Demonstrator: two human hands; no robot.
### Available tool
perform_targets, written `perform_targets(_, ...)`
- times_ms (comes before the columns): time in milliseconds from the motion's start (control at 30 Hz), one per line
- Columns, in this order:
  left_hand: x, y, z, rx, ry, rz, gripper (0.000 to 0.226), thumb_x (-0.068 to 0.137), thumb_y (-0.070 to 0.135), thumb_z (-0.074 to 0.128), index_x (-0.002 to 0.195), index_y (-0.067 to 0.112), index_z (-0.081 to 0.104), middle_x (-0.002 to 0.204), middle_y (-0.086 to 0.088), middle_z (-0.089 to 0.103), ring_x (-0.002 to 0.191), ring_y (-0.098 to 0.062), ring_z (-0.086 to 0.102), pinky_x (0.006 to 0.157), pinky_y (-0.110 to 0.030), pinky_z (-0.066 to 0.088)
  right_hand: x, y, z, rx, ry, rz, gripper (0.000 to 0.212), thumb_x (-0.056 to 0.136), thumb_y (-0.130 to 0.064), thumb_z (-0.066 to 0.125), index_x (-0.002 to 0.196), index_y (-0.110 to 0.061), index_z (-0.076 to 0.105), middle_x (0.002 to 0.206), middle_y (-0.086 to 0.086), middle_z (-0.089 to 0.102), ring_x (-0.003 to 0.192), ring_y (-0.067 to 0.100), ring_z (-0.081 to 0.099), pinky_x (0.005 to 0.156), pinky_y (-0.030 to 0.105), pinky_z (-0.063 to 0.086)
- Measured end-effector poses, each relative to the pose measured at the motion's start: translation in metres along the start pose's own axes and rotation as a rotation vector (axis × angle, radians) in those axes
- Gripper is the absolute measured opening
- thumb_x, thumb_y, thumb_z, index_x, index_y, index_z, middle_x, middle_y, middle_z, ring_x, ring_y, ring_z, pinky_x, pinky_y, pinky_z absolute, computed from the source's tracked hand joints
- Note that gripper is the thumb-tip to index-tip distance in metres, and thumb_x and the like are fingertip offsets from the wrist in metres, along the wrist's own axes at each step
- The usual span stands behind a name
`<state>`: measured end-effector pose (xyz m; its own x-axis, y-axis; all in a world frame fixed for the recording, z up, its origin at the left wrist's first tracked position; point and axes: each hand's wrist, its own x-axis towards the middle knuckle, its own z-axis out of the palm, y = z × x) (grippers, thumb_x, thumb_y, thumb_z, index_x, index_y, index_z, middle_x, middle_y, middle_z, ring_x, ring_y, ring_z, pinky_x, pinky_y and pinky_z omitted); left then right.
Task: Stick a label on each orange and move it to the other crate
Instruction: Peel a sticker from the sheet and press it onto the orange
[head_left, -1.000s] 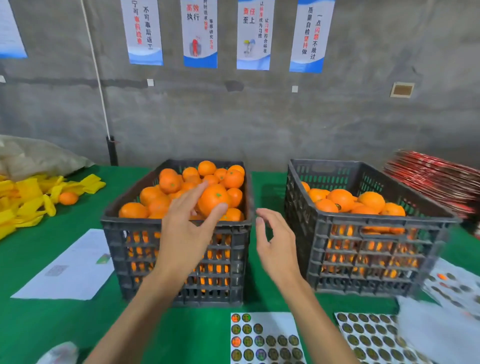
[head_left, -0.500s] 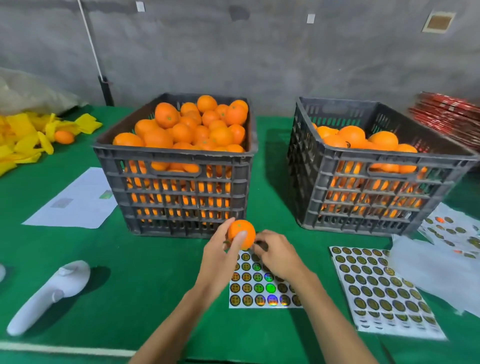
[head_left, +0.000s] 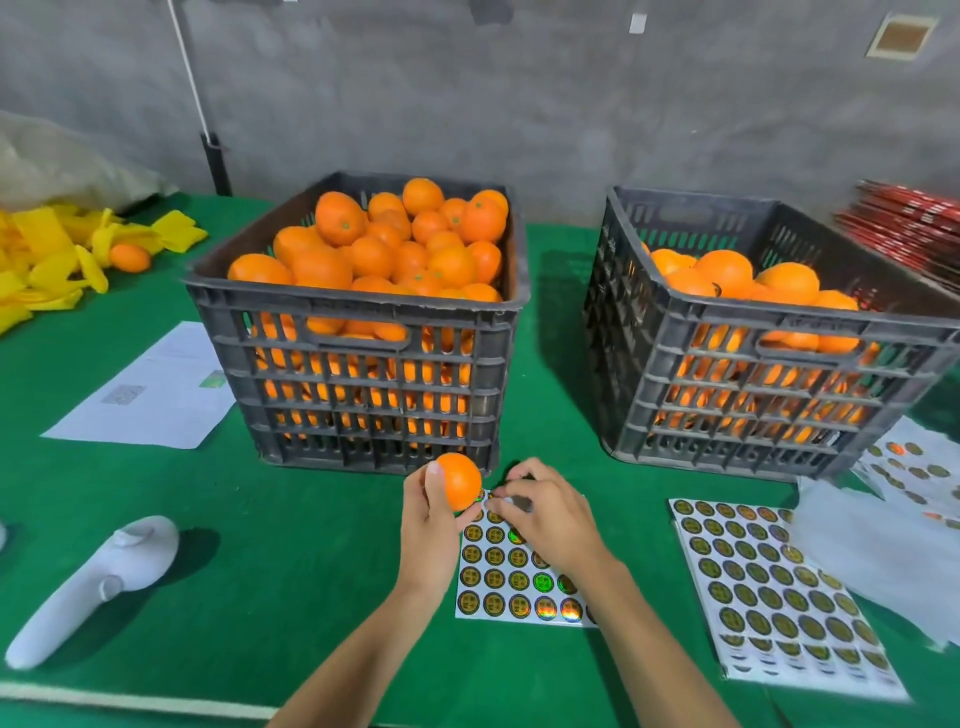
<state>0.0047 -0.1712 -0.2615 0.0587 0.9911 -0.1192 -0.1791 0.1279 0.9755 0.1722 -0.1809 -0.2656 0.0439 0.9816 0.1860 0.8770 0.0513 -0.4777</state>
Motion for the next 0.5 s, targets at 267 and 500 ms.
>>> perform_targets(267,-0.0015,0.0006,-0.0014,-0.03,0.03,-0.015,0.049,0.104,0.056,0.039,0.135,0.02,0.05,0.127,-0.007,0.057,0.091,-0.018,0.078,0.07,-0.018,0.058,-0.0019,-0.0031,-0.0002,-0.138,0.009,-0.08,0.051,0.095,-0.063,0.055,0.122,-0.023,0.073,0.116,-0.013,0.057,0.098,0.009,0.055,0.082,0.029,0.046)
perform_targets(500,-0.0022,0.0044,-0.004,-0.085,0.089,-0.024,0.051,0.105,0.054,0.038,0.138,0.017,0.048,0.132,-0.01,0.057,0.105,-0.025,0.073,0.072,-0.017,0.057,-0.0016,-0.0019,-0.0005,-0.111,-0.005,-0.083,0.043,0.097,-0.056,0.058,0.117,-0.023,0.076,0.117,-0.012,0.057,0.099,0.01,0.055,0.078,0.028,0.039)
